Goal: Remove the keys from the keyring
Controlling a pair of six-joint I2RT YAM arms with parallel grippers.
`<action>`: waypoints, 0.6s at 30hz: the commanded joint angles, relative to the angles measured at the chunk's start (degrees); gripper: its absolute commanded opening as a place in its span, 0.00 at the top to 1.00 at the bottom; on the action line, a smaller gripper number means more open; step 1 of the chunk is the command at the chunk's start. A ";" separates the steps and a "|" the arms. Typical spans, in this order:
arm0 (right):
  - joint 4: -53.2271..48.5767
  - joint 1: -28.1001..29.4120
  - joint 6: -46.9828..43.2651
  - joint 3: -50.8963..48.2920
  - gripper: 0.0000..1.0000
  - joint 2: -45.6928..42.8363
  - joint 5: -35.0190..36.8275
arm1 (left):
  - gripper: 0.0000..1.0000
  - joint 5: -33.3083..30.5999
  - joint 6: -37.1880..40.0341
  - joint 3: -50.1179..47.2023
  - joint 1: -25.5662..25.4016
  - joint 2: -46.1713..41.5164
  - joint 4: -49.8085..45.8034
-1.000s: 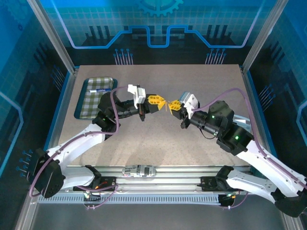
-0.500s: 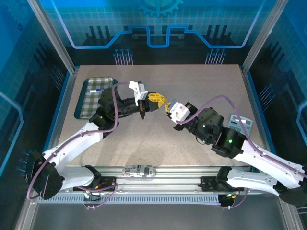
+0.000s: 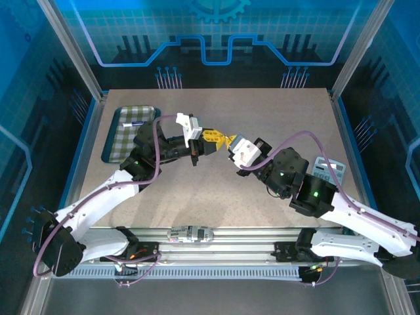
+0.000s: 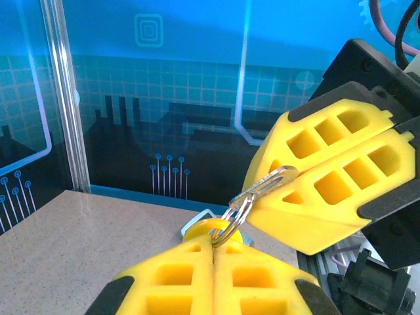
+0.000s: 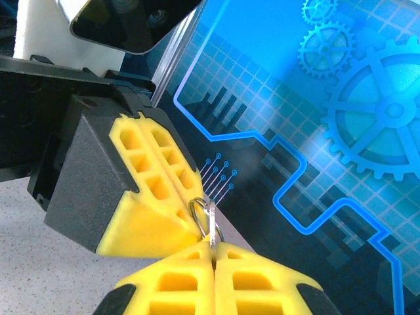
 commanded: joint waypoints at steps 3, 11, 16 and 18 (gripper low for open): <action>0.42 0.39 -1.95 1.86 1.00 0.47 0.83 | 1.00 3.61 -0.48 -0.59 -0.63 -1.28 3.13; -3.91 -1.14 2.91 4.91 1.00 0.95 -4.90 | 0.87 2.73 0.90 -4.18 -0.61 -1.77 10.19; -7.14 -3.03 6.95 6.64 1.00 0.75 -7.54 | 0.66 -0.93 0.40 -10.32 -0.61 -0.52 24.98; -7.90 -3.64 8.02 6.95 1.00 0.56 -8.83 | 0.64 -1.01 0.47 -10.52 -0.58 0.44 26.90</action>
